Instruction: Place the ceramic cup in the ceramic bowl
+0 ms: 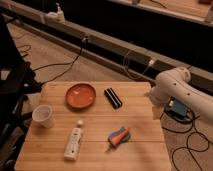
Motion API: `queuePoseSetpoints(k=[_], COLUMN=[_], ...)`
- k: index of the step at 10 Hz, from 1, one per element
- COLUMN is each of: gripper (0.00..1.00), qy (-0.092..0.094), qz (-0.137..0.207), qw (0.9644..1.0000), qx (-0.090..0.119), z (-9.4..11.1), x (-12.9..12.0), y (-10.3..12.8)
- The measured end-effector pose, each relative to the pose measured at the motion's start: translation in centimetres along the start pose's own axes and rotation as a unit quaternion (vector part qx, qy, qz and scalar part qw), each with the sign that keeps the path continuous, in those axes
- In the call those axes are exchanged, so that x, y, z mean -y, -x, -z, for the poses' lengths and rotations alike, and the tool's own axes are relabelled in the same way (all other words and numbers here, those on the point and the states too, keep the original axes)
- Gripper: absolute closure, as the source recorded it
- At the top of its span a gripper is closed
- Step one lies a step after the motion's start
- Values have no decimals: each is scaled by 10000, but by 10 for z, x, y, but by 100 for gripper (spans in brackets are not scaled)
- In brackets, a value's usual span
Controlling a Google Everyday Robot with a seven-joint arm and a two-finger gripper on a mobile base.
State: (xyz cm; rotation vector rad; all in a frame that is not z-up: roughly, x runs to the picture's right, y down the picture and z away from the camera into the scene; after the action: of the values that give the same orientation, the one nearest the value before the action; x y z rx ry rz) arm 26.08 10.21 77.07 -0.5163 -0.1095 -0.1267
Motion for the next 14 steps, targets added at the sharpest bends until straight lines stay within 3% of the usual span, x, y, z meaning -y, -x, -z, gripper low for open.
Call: queuePoseSetpoints(k=[4,6,7,9,11,12,13,14], gripper=[20,20,20,20,20,20,20,20], qy=[17,10,-47,-106,-72,-45,-29,-31], qz=[163,695,1015,1634,2378,2574,2649,2633], qw=[9999,9976,9947,9854,9667,9606,9581,9586], qx=[-52,44,163,471,942,1047,1088,1082], z=[4,5,4,1,3,5,5,5], x=[10,25,32,37,25,18,15,15], y=[6,45,74,142,230,249,256,254])
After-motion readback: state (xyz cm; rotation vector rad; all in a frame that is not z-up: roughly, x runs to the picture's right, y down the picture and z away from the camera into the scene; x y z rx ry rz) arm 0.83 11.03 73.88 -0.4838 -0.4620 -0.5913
